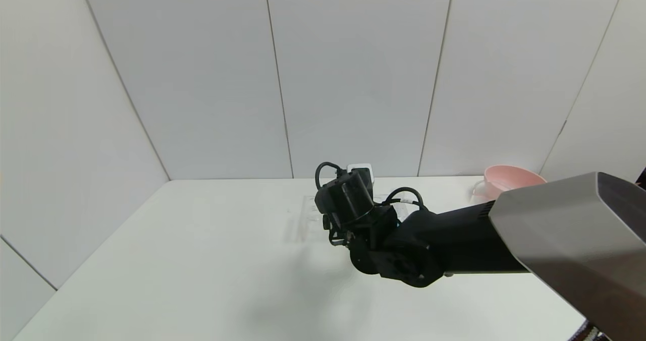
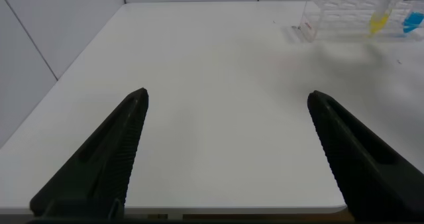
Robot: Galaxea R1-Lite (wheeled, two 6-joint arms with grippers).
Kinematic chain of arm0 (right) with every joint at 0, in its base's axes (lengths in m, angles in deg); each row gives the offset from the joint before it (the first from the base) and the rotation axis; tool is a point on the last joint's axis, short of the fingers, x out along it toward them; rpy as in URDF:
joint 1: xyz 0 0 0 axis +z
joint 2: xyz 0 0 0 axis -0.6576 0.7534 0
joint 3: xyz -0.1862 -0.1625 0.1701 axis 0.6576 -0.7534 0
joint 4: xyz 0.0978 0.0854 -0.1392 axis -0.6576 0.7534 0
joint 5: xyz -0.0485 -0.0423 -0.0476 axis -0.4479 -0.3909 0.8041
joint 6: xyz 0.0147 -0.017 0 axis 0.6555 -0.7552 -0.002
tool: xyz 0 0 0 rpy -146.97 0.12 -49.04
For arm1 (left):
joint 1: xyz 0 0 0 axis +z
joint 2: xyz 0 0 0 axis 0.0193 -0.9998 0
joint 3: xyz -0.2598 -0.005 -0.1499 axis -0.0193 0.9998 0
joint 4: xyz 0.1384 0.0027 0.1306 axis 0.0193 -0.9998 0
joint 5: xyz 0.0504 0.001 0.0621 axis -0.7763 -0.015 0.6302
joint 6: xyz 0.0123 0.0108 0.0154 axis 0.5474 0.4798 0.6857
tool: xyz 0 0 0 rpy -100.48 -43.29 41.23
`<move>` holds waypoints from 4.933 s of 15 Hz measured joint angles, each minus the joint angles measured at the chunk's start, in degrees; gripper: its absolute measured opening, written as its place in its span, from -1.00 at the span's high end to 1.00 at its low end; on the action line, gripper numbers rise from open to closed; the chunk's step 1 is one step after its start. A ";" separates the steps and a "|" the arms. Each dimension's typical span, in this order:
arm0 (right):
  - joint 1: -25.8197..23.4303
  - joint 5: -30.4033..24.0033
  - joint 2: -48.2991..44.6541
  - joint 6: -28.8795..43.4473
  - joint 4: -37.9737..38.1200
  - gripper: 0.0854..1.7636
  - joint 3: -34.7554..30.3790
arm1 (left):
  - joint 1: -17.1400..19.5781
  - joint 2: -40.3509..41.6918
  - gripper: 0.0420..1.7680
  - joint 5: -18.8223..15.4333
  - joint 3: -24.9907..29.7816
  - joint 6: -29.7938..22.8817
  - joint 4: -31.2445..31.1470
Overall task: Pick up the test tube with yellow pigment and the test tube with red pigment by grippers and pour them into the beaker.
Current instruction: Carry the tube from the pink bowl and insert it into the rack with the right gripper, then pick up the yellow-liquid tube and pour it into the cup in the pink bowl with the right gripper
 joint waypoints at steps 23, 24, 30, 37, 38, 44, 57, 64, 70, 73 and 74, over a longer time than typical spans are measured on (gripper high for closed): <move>-5.10 -0.96 7.52 -4.28 0.05 -0.94 10.23 | 0.00 0.00 -0.94 0.02 0.00 0.02 0.00; -5.10 -0.93 7.46 -4.24 0.16 -0.94 10.14 | 0.00 0.00 -0.94 0.02 0.00 0.02 0.02; -4.91 -0.04 6.30 -3.91 0.00 0.06 8.06 | 0.00 0.00 -0.94 0.02 0.00 0.00 0.00; -4.99 1.43 4.83 -3.64 -0.20 0.46 6.29 | 0.00 0.00 -0.94 0.02 0.00 0.00 0.00; -5.00 1.43 4.71 -3.69 -0.13 0.46 6.24 | 0.00 0.00 -0.94 0.02 0.00 0.00 0.00; -5.02 1.61 4.55 -3.67 -0.09 0.46 6.29 | 0.00 0.00 -0.94 0.00 0.00 0.02 0.00; -3.73 1.67 -2.67 -4.79 0.24 0.46 6.64 | 0.00 0.00 -0.94 0.02 0.00 0.00 0.00; -2.86 0.79 -9.57 -5.91 0.57 0.46 0.39 | 0.00 0.00 -0.94 0.02 0.00 0.02 0.00; -3.86 -10.97 -21.59 -9.95 0.62 0.46 -13.89 | 0.00 0.00 -0.94 0.00 0.00 0.00 0.00; -8.02 -18.33 -28.43 -14.51 0.57 0.46 -20.15 | 0.00 0.00 -0.94 0.02 0.00 0.00 0.02; -10.01 -21.13 -30.57 -15.93 0.63 0.46 -21.99 | 0.00 0.00 -0.94 0.02 0.00 0.00 0.00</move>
